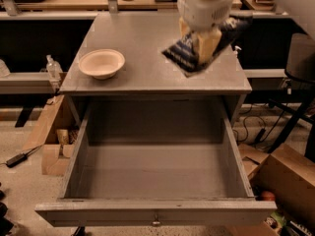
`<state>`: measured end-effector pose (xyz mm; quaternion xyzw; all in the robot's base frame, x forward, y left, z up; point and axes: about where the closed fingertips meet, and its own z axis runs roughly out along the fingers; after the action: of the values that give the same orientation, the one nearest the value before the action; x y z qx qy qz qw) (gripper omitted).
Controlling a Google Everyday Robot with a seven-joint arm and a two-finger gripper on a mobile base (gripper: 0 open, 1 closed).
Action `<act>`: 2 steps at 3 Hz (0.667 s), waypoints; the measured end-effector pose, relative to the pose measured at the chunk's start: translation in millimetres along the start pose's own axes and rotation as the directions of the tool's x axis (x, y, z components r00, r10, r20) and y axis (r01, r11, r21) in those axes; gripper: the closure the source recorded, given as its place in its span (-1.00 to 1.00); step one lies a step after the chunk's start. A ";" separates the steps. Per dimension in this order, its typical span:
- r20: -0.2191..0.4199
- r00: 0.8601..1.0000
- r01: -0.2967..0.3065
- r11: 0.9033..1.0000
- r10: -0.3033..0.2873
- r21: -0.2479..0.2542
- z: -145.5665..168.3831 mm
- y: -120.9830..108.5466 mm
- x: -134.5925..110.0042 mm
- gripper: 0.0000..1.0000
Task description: Pick blue chip bag from top drawer and place on counter
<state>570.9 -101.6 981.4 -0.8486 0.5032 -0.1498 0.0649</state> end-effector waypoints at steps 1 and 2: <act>0.003 1.000 -0.019 0.995 0.019 0.097 -29.2 -21.0 9.6 1.00; 0.003 1.000 -0.019 0.995 0.019 0.097 -29.2 -21.0 9.6 1.00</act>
Offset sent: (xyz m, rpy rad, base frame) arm 0.0121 0.0024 0.0341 0.0483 -0.0809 0.0013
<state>583.4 -98.6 1016.4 -0.8398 0.5033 -0.1727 0.1081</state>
